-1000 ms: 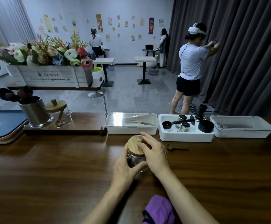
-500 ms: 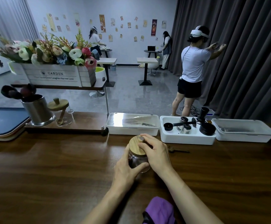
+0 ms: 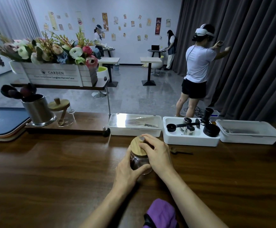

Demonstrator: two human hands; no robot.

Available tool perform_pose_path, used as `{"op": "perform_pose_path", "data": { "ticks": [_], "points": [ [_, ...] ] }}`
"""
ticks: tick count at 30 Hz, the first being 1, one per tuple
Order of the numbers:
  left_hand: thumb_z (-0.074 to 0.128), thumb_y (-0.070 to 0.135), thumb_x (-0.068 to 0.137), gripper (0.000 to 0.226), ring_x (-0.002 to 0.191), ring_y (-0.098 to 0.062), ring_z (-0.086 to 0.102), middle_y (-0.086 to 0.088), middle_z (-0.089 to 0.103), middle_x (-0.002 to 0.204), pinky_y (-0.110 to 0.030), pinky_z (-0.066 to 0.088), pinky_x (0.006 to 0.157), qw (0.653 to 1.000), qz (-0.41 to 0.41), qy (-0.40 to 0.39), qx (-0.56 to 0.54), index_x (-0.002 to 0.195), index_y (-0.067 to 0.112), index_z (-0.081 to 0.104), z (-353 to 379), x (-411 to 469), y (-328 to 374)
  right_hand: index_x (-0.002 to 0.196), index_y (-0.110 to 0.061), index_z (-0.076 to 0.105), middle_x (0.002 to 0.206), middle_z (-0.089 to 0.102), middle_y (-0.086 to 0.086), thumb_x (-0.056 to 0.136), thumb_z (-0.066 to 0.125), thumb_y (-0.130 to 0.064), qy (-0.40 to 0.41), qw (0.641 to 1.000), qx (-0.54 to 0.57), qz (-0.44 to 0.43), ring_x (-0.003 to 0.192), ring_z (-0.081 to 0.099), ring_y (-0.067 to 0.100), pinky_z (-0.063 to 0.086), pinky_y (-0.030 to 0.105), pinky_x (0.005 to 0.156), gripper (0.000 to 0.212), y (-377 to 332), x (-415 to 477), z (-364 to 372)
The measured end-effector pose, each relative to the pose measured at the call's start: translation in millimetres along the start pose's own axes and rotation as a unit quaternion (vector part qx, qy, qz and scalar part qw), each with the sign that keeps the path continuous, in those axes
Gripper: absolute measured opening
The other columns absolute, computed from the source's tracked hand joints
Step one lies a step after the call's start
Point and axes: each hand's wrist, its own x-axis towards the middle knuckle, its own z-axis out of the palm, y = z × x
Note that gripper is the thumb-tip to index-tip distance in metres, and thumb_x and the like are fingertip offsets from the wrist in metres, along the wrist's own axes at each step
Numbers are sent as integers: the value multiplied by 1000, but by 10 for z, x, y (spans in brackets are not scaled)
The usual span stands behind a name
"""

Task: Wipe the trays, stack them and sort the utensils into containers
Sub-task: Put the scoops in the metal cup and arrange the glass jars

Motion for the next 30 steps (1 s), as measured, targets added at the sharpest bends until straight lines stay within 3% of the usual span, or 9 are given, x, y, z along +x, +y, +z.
{"op": "perform_pose_path", "data": {
  "ticks": [6, 19, 30],
  "points": [
    [85, 57, 69, 84, 95, 6, 65, 18, 72, 97, -4, 41, 74, 1000, -4, -3, 1, 142, 37, 48, -1, 1, -7, 95, -18, 72, 101, 70, -16, 90, 66, -13, -4, 1000, -3, 3, 98, 66, 9, 52, 37, 87, 9, 22, -5, 3],
    [81, 66, 66, 89, 98, 5, 66, 18, 73, 102, -5, 42, 77, 1000, 0, -8, -4, 144, 40, 46, -11, 2, -10, 89, -18, 69, 95, 69, -10, 90, 64, -9, -7, 1000, 13, 2, 93, 65, 14, 51, 36, 84, 10, -28, -8, -7],
    [87, 54, 70, 86, 100, 7, 65, 17, 73, 104, -5, 42, 78, 1000, 3, -13, -13, 145, 40, 46, -6, 0, -16, 94, -19, 72, 99, 71, -9, 93, 63, -8, -8, 999, 37, 3, 98, 66, 15, 53, 34, 86, 14, -18, -33, -5]
  ]
}}
